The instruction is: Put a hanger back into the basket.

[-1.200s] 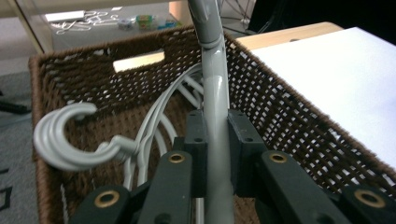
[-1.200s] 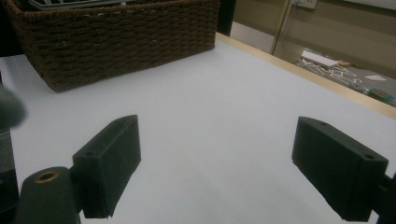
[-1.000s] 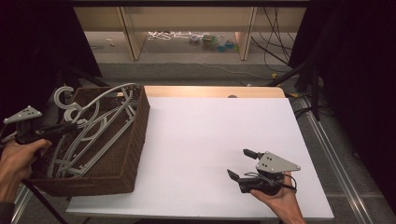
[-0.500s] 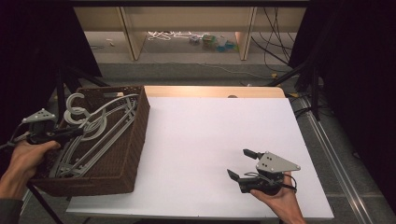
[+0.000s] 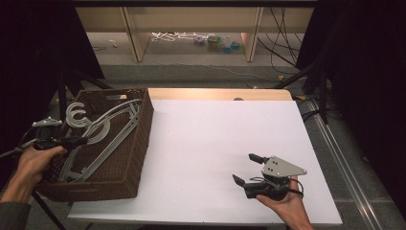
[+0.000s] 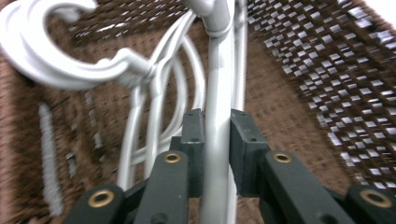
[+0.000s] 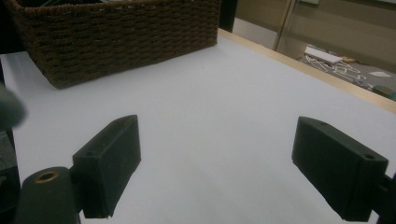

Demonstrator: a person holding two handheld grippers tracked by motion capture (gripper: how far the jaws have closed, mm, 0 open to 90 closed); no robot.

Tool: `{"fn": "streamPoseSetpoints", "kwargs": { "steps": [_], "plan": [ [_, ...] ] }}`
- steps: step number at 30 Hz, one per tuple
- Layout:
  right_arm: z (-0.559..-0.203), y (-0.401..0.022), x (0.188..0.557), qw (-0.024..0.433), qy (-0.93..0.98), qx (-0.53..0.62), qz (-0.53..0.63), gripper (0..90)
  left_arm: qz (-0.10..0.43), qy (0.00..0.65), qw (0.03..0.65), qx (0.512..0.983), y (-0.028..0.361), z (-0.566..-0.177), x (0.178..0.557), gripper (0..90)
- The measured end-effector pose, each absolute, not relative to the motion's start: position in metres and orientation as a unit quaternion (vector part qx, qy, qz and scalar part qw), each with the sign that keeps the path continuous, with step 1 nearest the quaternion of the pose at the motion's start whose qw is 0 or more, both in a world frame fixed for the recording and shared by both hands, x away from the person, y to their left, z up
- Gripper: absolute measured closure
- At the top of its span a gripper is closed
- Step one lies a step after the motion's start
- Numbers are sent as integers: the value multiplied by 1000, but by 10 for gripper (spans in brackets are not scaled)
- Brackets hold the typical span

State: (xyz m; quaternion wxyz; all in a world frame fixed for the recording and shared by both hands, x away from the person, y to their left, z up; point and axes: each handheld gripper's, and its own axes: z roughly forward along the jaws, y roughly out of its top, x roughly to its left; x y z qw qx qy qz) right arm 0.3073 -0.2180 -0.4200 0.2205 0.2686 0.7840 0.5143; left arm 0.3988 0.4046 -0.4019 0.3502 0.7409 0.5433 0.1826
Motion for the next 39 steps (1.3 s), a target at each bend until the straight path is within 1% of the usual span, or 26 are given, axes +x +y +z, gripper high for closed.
{"fn": "streamPoseSetpoints", "kwargs": {
  "steps": [1,3,5,6,7,8,9,11,13,15,18,20,26,33,34,35,36,37,39],
  "plan": [
    [-420,-218,308,221,784,268,514,164,184,540,339,749,406,-402,400,740],
    [-420,-218,308,222,784,269,514,164,182,544,335,747,408,-403,401,727],
    [-420,-219,308,223,783,270,514,164,189,560,338,733,407,-405,401,707],
    [-420,-219,308,224,782,270,516,164,194,560,321,738,410,-403,400,675],
    [-421,-219,308,225,781,269,516,164,200,573,331,723,408,-405,401,638],
    [-420,-219,308,221,785,269,513,164,208,579,322,720,410,-403,400,613],
    [-420,-219,308,219,786,270,512,164,214,578,316,721,411,-402,399,600],
    [-420,-219,308,219,786,269,512,164,224,584,323,710,410,-400,396,602],
    [-420,-219,308,218,786,270,512,164,231,588,329,702,409,-398,394,562],
    [-420,-219,308,218,786,269,512,164,248,598,356,673,405,-394,391,514],
    [-420,-219,308,219,785,270,512,164,255,594,379,663,398,-386,386,492],
    [-420,-219,308,220,784,269,514,164,258,590,394,656,391,-382,383,451],
    [-421,-218,307,224,779,271,519,164,273,559,434,651,372,-370,373,392],
    [-421,-218,306,216,780,279,517,164,276,520,493,640,347,-360,356,365],
    [-421,-218,306,226,776,275,521,164,275,513,501,641,343,-359,354,365],
    [-421,-218,306,225,778,273,519,164,274,508,510,638,339,-358,352,359],
    [-421,-217,306,223,775,272,525,164,274,501,513,641,335,-356,349,351],
    [-421,-217,305,211,778,279,522,163,275,496,516,642,332,-355,348,339],
    [-421,-217,304,217,773,283,525,163,277,488,523,642,324,-352,343,328]
  ]
}}
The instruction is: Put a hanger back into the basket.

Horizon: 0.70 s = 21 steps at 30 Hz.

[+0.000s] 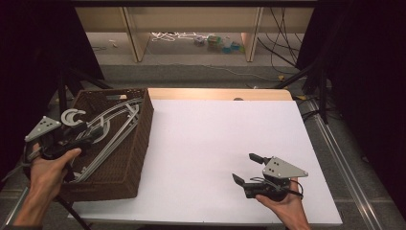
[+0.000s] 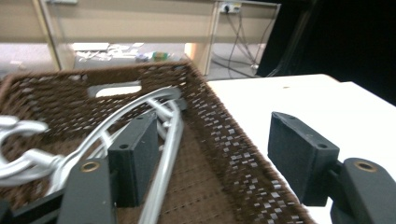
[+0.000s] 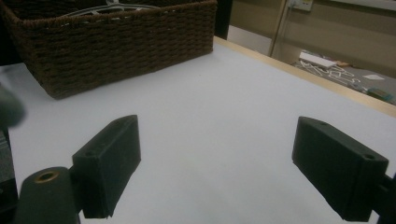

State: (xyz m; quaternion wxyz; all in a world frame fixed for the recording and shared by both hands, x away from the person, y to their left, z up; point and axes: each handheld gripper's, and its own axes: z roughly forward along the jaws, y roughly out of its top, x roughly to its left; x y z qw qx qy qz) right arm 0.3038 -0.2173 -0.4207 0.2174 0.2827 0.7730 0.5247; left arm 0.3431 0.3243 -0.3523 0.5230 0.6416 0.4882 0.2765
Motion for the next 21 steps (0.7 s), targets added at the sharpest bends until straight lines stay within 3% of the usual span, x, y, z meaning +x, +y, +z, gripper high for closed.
{"fn": "streamPoseSetpoints", "kwargs": {
  "steps": [3,21],
  "plan": [
    [-421,-219,304,233,762,283,533,162,278,475,533,642,312,-349,335,310],
    [-422,-228,299,231,742,307,549,161,245,420,574,659,253,-361,314,244]
  ]
}}
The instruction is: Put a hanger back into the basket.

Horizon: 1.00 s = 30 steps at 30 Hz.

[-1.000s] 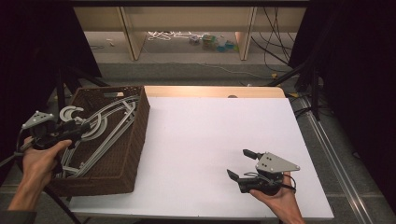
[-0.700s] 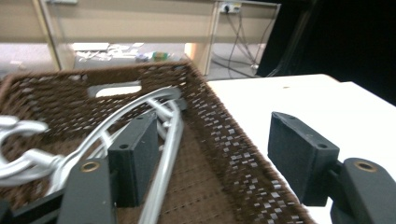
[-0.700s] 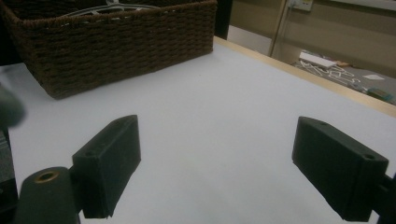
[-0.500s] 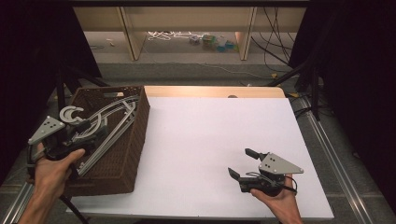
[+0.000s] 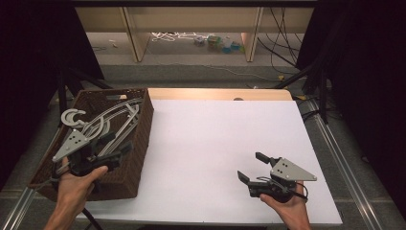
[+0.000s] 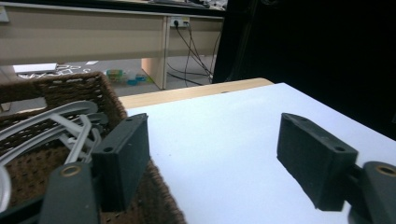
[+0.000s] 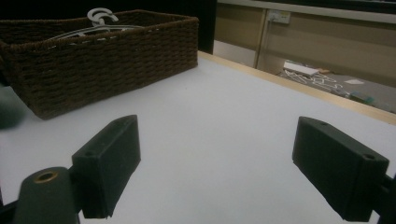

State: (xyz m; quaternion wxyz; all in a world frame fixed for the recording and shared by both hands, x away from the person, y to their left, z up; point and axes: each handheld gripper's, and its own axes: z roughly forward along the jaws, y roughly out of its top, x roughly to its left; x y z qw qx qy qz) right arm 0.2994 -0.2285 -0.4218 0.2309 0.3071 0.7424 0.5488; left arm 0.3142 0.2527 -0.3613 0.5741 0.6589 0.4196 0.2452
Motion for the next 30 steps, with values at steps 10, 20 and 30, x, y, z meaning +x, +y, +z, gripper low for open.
{"fn": "streamPoseSetpoints", "kwargs": {
  "steps": [10,20,30],
  "plan": [
    [-422,-228,297,232,743,302,551,161,230,395,594,662,227,-368,308,197],
    [-422,-228,294,237,739,307,550,161,230,358,603,675,206,-379,297,183],
    [-427,-228,289,237,738,312,549,161,238,346,604,677,192,-398,287,175]
  ]
}}
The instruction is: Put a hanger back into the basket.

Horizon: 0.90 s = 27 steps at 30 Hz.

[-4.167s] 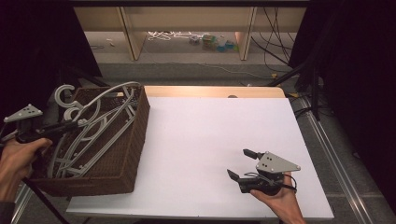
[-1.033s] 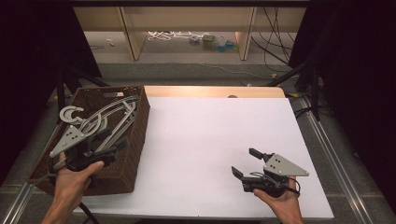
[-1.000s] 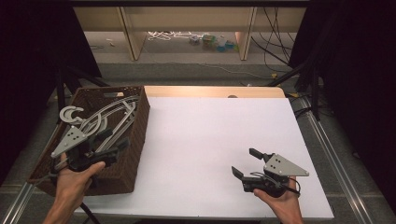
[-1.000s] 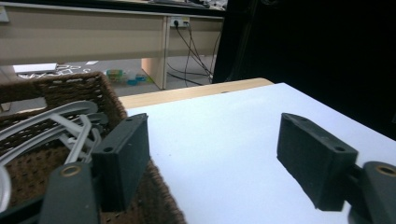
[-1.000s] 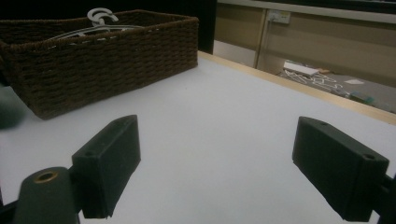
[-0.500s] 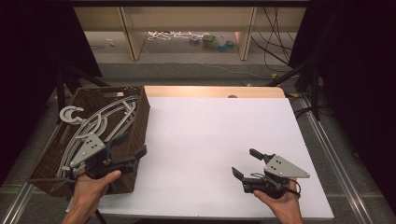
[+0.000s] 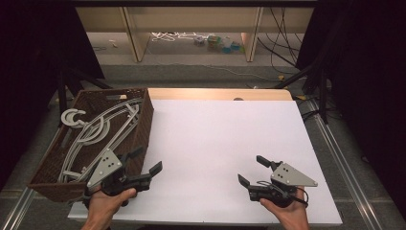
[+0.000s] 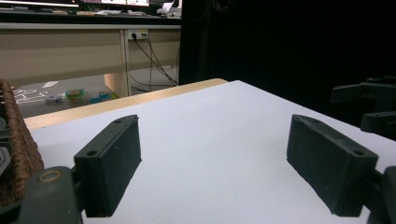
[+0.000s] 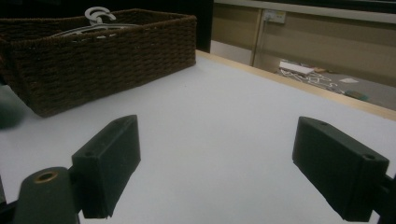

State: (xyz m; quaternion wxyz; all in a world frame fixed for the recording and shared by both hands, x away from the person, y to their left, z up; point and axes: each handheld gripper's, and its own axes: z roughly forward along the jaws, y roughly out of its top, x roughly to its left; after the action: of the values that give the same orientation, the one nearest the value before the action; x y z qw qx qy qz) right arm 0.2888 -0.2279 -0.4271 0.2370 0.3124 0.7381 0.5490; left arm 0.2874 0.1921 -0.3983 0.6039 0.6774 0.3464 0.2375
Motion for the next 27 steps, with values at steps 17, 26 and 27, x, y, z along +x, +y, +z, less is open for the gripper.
{"fn": "streamPoseSetpoints", "kwargs": {
  "steps": [17,26,27],
  "plan": [
    [-433,-225,277,234,742,315,543,161,244,349,588,687,188,-433,282,174],
    [-433,-225,278,239,738,318,545,161,255,344,588,686,189,-431,282,173],
    [-433,-225,278,239,738,318,545,161,255,344,588,686,189,-432,282,173]
  ]
}}
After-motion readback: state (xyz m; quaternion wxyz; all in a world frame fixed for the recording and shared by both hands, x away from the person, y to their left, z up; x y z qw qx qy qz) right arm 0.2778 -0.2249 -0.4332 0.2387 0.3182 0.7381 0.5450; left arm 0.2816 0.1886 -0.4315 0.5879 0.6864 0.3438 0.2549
